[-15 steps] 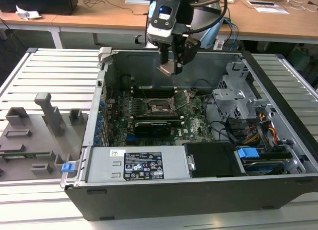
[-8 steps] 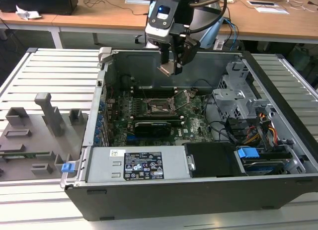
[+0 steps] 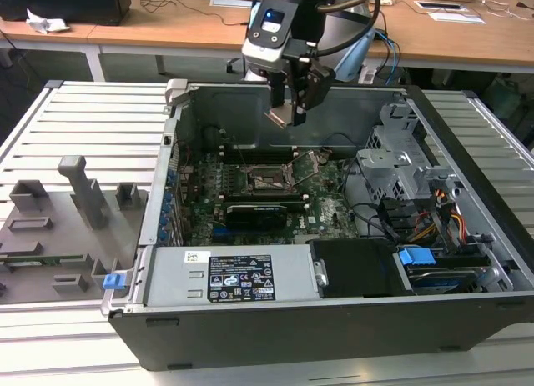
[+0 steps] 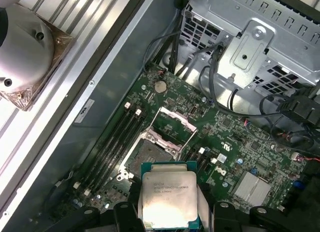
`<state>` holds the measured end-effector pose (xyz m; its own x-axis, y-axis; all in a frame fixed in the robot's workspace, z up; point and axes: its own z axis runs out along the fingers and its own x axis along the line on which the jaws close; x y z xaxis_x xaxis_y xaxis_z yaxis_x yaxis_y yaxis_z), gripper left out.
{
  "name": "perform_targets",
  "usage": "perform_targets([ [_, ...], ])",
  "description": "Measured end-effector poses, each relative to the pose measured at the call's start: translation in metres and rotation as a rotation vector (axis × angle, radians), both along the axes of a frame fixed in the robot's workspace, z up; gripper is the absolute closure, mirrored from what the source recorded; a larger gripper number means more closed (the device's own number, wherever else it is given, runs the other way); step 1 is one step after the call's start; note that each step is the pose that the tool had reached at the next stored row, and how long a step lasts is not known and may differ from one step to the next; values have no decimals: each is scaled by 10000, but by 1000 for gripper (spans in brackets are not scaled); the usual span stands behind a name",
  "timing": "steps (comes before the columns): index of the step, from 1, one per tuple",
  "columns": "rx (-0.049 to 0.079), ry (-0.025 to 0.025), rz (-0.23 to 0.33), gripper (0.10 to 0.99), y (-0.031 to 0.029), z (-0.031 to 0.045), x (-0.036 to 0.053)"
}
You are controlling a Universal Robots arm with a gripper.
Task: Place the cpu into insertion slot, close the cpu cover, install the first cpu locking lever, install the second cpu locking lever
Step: 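Place the cpu into insertion slot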
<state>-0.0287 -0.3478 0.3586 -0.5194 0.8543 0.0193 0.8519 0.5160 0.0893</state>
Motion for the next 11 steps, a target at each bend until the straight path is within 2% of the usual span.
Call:
perform_targets([
  [11,1,1,-829,561,0,-14,0],
])
